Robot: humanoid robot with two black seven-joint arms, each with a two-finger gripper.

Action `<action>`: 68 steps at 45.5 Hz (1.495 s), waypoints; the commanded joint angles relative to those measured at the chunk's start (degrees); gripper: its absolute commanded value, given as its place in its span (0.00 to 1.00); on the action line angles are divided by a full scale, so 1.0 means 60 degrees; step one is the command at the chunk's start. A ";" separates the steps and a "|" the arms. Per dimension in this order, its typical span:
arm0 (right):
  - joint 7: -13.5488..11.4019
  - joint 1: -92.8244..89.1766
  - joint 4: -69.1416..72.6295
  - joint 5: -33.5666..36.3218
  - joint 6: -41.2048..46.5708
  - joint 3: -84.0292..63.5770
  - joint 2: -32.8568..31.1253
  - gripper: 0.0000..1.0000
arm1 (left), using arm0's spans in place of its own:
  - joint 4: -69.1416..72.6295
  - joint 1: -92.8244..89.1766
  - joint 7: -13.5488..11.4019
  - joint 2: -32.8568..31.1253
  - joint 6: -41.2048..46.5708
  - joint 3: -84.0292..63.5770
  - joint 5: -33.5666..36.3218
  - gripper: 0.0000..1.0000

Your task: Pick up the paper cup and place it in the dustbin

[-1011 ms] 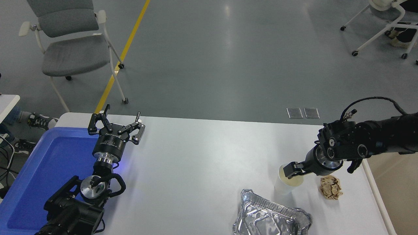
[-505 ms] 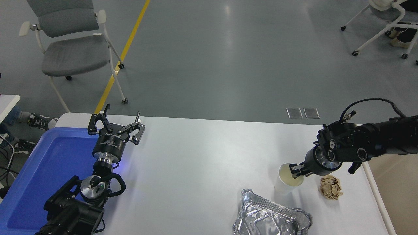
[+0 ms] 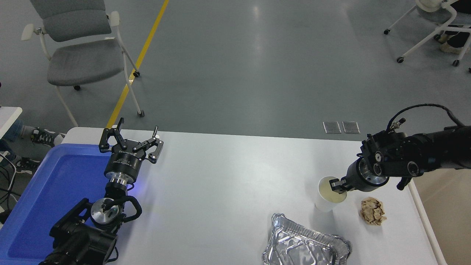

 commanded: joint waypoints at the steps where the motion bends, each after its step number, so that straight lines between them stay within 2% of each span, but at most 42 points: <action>1: 0.0003 0.3218 0.1987 0.0470 0.0817 -0.0688 -0.1046 0.00 | 0.0000 0.0000 0.0017 0.0000 0.0000 -0.0011 0.0001 0.99; 9: 0.0003 0.6690 0.3556 0.0895 0.2193 -0.1656 -0.1120 0.00 | 0.0000 0.0000 0.0003 0.0000 0.0000 -0.0011 0.0016 0.99; 20: 0.0003 0.8962 0.3732 0.0924 0.3937 -0.2036 -0.1164 0.00 | 0.0000 0.0000 0.0003 0.0000 0.0000 -0.0011 0.0001 0.99; 27: 0.0003 0.9857 0.3733 0.0997 0.4378 -0.2534 -0.1267 0.00 | 0.0000 0.0000 0.0017 0.0000 0.0000 -0.0011 0.0001 0.99; 34: -0.0055 1.0458 0.3367 0.1905 0.4202 -0.3398 -0.1749 0.00 | 0.0000 0.0000 0.0017 0.0000 0.0000 -0.0011 0.0001 0.99; 41: -0.0099 1.0123 0.1904 0.2096 0.3120 -0.4190 -0.2906 0.00 | 0.0000 0.0000 0.0017 0.0000 0.0000 -0.0011 0.0001 0.99; 50: -0.0158 0.7810 -0.0645 0.2344 0.1230 -0.3825 -0.4649 0.00 | 0.0000 0.0000 0.0003 0.0000 0.0000 -0.0011 0.0001 0.99; 57: -0.0187 0.5130 -0.2198 0.3442 -0.0337 -0.2494 -0.5397 0.00 | 0.0000 0.0000 0.0017 0.0000 0.0000 -0.0011 0.0016 0.99; 68: -0.0187 0.0516 -0.3576 0.4249 -0.2183 0.0567 -0.6320 0.00 | 0.0000 0.0000 0.0003 0.0000 0.0000 -0.0011 0.0001 0.99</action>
